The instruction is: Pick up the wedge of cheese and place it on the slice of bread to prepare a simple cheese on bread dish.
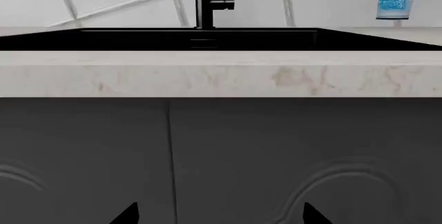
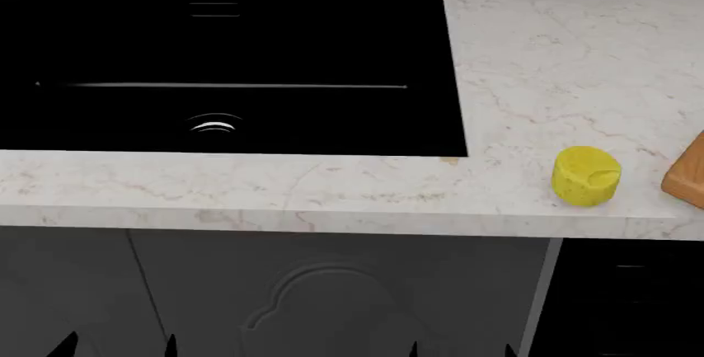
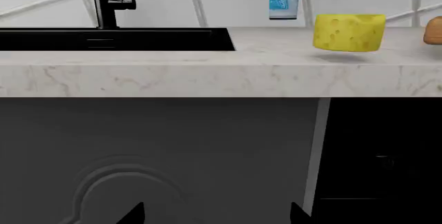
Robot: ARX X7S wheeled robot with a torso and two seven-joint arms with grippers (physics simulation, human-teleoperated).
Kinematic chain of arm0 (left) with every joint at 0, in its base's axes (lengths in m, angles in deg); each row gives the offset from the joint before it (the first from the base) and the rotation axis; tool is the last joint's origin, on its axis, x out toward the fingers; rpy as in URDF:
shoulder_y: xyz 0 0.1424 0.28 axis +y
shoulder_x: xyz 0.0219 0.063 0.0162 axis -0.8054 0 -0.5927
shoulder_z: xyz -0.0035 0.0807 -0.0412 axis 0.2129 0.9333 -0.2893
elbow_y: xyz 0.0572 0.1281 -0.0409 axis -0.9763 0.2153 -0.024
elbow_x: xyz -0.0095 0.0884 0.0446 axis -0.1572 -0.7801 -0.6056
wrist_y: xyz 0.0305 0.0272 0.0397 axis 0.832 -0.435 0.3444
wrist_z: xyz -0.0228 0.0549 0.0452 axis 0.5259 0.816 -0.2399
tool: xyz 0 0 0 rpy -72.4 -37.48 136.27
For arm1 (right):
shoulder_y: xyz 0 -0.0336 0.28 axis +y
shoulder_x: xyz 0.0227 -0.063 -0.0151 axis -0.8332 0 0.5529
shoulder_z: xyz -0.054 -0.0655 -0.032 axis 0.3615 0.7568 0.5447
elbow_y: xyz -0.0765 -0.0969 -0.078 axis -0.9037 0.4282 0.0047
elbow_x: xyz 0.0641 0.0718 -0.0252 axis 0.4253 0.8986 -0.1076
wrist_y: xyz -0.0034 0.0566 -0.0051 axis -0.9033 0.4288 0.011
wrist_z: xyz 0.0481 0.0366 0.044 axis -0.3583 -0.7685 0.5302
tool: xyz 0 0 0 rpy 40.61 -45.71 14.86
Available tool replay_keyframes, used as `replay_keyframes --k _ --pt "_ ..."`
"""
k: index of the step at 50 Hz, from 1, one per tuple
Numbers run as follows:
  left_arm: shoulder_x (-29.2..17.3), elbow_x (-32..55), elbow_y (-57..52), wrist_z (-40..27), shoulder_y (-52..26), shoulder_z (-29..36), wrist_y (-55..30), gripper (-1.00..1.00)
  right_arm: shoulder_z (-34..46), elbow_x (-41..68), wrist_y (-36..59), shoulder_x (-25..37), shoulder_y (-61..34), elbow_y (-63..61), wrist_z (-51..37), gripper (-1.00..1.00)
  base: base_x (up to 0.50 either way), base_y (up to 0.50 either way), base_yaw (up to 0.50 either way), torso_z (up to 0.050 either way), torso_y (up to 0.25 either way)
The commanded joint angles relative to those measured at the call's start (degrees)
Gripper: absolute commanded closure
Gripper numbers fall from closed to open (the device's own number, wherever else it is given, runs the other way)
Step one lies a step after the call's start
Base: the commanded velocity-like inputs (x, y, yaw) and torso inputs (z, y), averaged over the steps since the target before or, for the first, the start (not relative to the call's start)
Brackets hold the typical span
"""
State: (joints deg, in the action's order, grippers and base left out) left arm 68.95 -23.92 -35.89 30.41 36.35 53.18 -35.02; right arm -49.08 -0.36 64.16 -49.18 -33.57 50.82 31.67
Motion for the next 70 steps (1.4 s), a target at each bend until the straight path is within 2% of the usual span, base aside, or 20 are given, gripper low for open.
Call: replay_keyframes --k 1,17,24,35,40,46,55,63,70 --pt "-0.6 0.6 0.0 -0.6 0.0 0.6 0.0 -1.00 0.7 0.5 0.0 0.5 0.0 0.0 -0.7 -1.00 0.00 0.00 0.00 0.000 0.000" --pt "-3.2 2.6 0.8 -3.4 0.2 3.5 1.3 -1.00 3.5 3.2 0.2 3.1 0.4 -0.4 -3.3 -1.00 0.00 0.00 0.00 0.000 0.000" --pt "-4.2 2.7 -2.8 -4.1 1.2 4.5 -0.4 -1.00 3.9 3.4 2.0 4.1 1.4 -4.2 -4.5 -1.00 0.00 0.00 0.00 0.043 0.000" --pt "-6.8 3.8 -16.4 -3.7 0.8 5.9 -11.6 -1.00 3.4 4.2 8.5 6.3 2.7 -15.1 -6.2 -1.00 0.00 0.00 0.00 0.050 0.000" --pt "-7.7 3.6 -20.6 -4.2 -1.9 6.2 -18.3 -1.00 3.3 5.2 16.0 7.7 1.6 -23.2 -6.4 -1.00 0.00 0.00 0.00 0.050 0.000" --pt "-8.1 5.1 -26.6 -4.0 -7.0 6.0 -28.6 -1.00 2.9 7.6 26.9 9.8 -2.5 -30.1 -5.9 -1.00 0.00 0.00 0.00 0.050 0.000" --pt "-8.4 7.8 -29.3 -4.5 -16.4 4.4 -41.5 -1.00 0.6 12.4 40.5 11.0 -10.8 -34.5 -5.4 -1.00 0.00 0.00 0.00 0.050 0.000" --pt "-9.1 7.9 -30.6 -5.1 -22.5 5.1 -47.8 -1.00 -0.3 14.0 49.0 12.0 -17.7 -35.9 -6.6 -1.00 0.00 0.00 0.00 0.050 0.000" --pt "-8.9 9.9 -29.6 -5.3 -29.5 2.8 -54.2 -1.00 -0.2 14.8 55.2 12.4 -25.8 -35.8 -7.5 -1.00 0.00 0.00 0.00 0.050 0.000"
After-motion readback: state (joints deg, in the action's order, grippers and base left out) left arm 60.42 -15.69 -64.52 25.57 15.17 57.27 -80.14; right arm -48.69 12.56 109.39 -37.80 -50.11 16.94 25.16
